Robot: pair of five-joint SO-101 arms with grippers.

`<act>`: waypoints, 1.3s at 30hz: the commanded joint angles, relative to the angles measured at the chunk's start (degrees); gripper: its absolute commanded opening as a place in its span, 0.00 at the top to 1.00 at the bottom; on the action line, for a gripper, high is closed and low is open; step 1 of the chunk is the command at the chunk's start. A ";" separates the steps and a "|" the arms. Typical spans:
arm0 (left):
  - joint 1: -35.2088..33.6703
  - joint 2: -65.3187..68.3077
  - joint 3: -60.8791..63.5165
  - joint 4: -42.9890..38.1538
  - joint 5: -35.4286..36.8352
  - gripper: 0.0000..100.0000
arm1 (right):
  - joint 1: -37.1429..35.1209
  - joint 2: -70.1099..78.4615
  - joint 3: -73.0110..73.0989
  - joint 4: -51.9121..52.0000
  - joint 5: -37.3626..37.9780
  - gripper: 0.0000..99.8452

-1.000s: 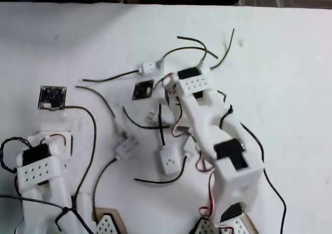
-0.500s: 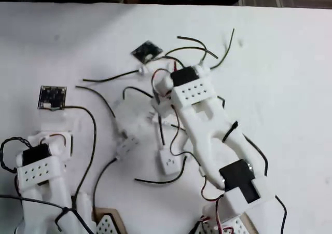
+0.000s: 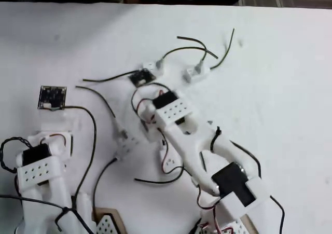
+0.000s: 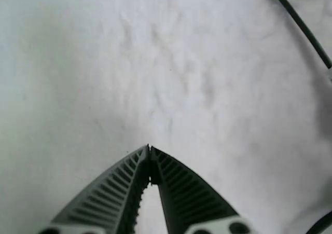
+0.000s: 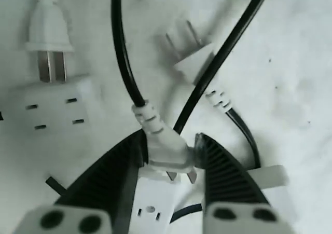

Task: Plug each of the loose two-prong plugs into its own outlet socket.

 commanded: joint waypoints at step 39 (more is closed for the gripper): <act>-0.48 -1.27 -0.18 -0.62 0.00 0.98 | -7.60 1.89 -9.49 9.71 16.35 0.74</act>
